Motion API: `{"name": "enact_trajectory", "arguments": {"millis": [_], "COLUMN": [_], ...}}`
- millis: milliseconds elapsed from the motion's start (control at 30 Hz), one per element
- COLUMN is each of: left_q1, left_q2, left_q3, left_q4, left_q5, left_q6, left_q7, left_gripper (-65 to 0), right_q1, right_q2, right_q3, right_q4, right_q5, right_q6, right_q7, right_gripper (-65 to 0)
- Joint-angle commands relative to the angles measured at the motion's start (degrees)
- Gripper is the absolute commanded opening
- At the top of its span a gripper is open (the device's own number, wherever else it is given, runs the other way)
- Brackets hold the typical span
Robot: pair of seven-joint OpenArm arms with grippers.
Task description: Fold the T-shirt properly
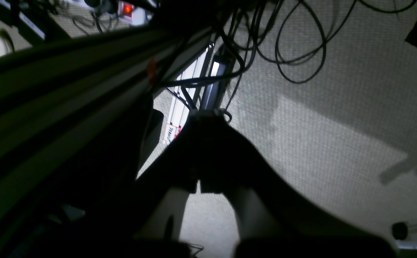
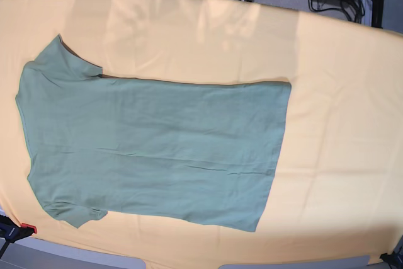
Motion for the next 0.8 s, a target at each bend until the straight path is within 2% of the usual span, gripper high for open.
{"name": "enact_trajectory", "arguments": {"millis": [0, 133, 333, 567, 667, 767], "left_q1": [0.15, 0.15, 1.03, 4.02, 5.97, 7.98], "left_q2": [-0.15, -0.33, -1.2, -1.73, -1.7, -1.7], "left_q3": [0.07, 0.07, 0.07, 0.07, 0.07, 0.07], "left_q4": [0.31, 0.31, 4.37, 11.54, 11.91, 11.91], "left_q5": [-0.24, -0.24, 2.25, 4.24, 4.24, 4.26], "left_q6": [-0.37, -0.39, -1.66, -1.62, -1.62, -1.62], "left_q7": [-0.07, 0.46, 1.11, 4.72, 4.94, 4.96], "left_gripper": [-65.0, -65.0, -65.0, -65.0, -65.0, -65.0], "right_q1": [0.15, 0.15, 0.15, -0.9, -2.62, -4.74], "right_q2": [0.15, 0.15, 0.15, 0.46, 0.46, 0.48], "right_q3": [-0.09, -0.09, -0.09, -0.09, -0.11, -0.11], "right_q4": [0.85, 1.4, 1.77, 6.58, 7.41, 7.45], "right_q5": [-0.07, -0.39, -6.1, -5.99, -6.03, -6.05], "right_q6": [0.24, 0.31, 1.36, 1.86, 3.89, 3.39], "right_q7": [-0.59, -2.16, -2.1, -3.63, -2.99, -0.44], "right_gripper": [-65.0, -65.0, -65.0, -65.0, -65.0, -65.0]}}
